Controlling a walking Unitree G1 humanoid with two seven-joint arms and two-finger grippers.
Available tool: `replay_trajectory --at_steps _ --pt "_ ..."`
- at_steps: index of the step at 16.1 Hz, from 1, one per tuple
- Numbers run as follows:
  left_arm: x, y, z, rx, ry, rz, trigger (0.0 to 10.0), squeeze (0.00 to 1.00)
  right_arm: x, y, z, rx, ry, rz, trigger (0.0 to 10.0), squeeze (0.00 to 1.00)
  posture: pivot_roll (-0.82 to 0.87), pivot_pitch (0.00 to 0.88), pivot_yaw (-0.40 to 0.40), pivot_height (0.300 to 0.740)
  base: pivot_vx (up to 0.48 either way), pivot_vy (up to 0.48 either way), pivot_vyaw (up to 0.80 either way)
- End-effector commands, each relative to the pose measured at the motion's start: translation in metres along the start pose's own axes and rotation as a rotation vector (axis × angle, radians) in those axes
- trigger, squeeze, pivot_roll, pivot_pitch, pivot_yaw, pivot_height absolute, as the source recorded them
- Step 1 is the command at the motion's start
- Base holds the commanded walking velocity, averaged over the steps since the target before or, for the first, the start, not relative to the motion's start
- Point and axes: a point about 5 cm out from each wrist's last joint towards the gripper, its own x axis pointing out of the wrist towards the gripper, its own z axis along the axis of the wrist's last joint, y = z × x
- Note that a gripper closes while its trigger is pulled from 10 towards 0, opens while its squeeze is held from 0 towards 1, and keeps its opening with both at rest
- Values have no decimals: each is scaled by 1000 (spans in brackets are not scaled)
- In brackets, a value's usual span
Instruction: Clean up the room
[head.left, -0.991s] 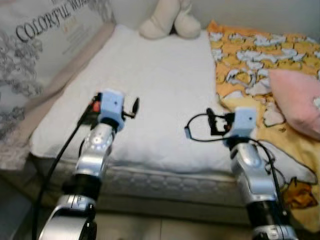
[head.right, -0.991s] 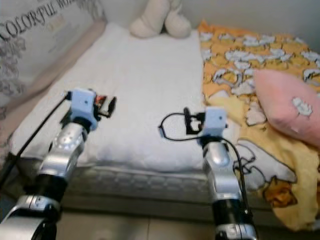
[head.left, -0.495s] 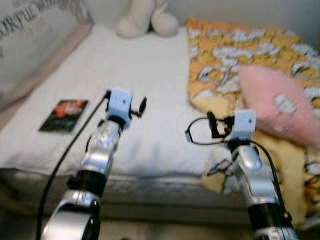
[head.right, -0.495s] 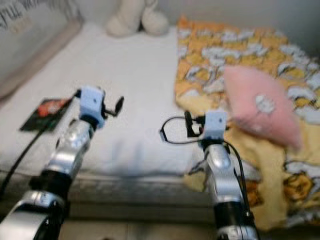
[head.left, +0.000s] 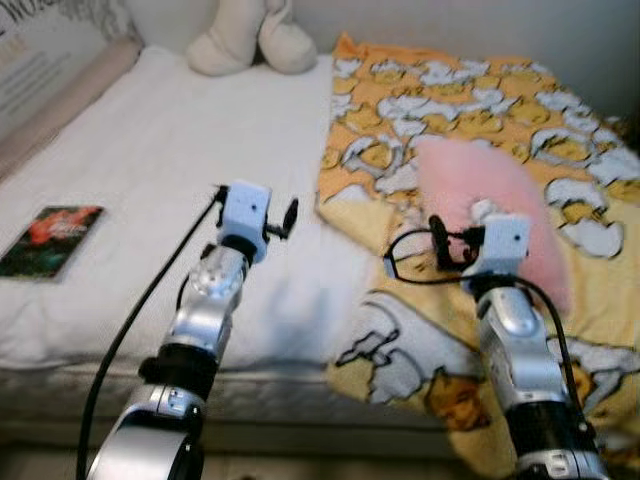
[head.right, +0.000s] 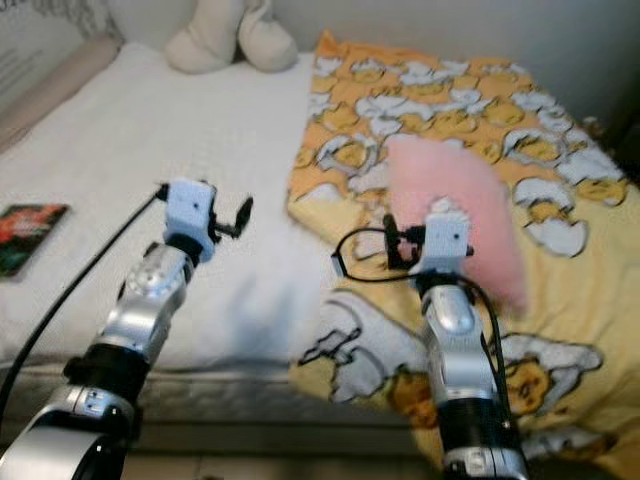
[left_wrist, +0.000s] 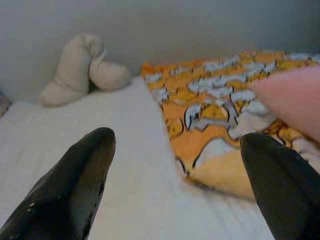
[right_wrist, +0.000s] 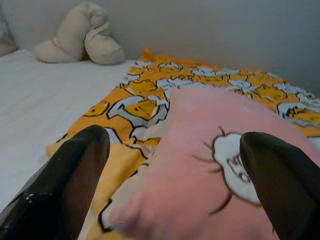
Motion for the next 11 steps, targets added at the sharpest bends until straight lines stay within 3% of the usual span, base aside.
replay_trajectory --at_steps 1,11 --pt "-1 5 0 7 -3 7 10000 1000 1 9 2 7 -16 25 10000 0 -175 0 16 740 292 -379 0" --pt "1 -2 12 -2 -74 -48 10000 1000 -2 -5 19 13 -100 -49 10000 0 -195 0 28 740 288 -380 0"
